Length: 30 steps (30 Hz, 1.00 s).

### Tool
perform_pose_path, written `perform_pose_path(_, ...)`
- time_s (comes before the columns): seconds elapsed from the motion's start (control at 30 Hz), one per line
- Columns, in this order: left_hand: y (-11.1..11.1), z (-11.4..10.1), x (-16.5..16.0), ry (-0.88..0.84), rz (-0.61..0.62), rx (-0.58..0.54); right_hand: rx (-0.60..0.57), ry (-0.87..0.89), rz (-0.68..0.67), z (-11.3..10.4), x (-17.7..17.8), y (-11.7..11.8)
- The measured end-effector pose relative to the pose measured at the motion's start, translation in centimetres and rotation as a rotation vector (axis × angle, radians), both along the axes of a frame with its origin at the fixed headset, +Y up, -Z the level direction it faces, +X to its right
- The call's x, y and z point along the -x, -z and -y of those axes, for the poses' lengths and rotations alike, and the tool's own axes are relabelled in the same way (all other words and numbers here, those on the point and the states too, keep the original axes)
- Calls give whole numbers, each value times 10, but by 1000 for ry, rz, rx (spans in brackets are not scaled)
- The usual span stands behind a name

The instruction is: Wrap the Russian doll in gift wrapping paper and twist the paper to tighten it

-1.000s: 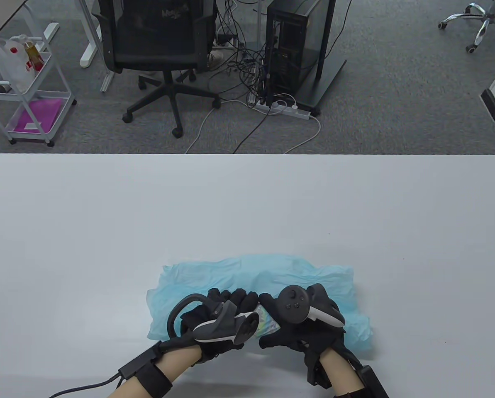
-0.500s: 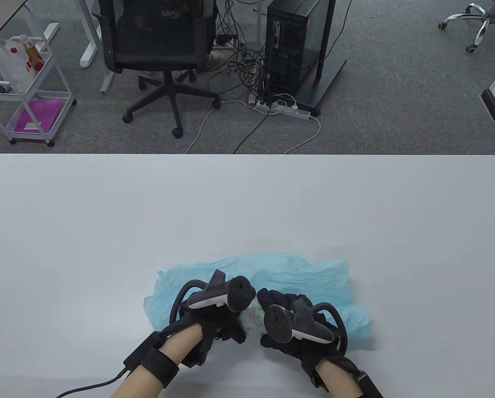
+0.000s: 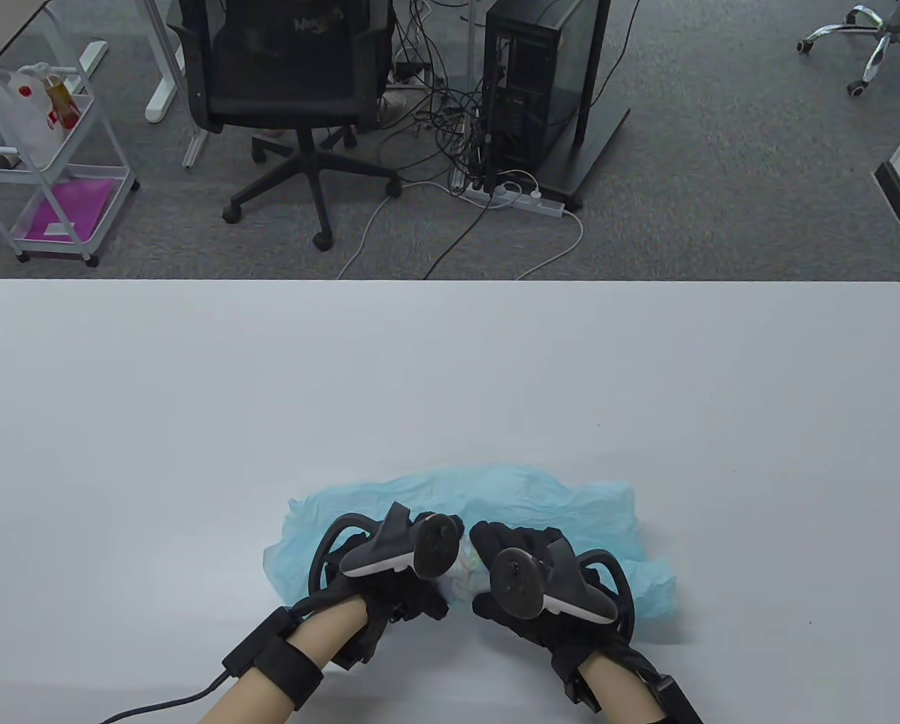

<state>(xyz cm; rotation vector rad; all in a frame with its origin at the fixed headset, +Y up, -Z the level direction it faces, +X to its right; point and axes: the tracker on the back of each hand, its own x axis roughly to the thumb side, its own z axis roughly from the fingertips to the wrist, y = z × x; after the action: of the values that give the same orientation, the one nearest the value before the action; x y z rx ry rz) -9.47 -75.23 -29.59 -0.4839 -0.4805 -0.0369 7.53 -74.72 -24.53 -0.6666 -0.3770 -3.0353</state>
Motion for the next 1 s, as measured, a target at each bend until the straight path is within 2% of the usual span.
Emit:
perform_pose_path(0.1,5,1,1,-18,-6,67,53,19,17,5,-1,4)
perform_pose_path(0.17,1,0,0,-3,4,51,74,44,38,5,-2,7)
perform_pose_path(0.2,-3,-1,-2,41,17,-15,84,60,36,5,-2,8)
perform_pose_path(0.27,-19,-5,-6,143,76,-254,109,92,47,4,-5,12)
perform_pose_path(0.33,-34,-1,-11,221,145,-428,218,199,44,6,-11,18)
perform_pose_path(0.4,-42,0,-13,294,171,-495,287,298,36,8,-15,20)
perform_pose_path(0.5,-35,1,-7,106,92,-319,268,283,29,8,-17,19)
perform_pose_path(0.67,-9,1,1,7,1,-57,24,118,28,-5,-13,4)
perform_pose_path(0.8,7,3,6,-33,-22,192,139,106,4,9,-8,7)
perform_pose_path(0.87,9,5,8,-65,-38,221,109,70,17,7,-6,9)
perform_pose_path(0.93,5,3,6,-32,-20,183,103,71,11,6,-4,9)
perform_pose_path(1.0,-10,-4,1,63,35,-62,116,108,15,4,-5,11)
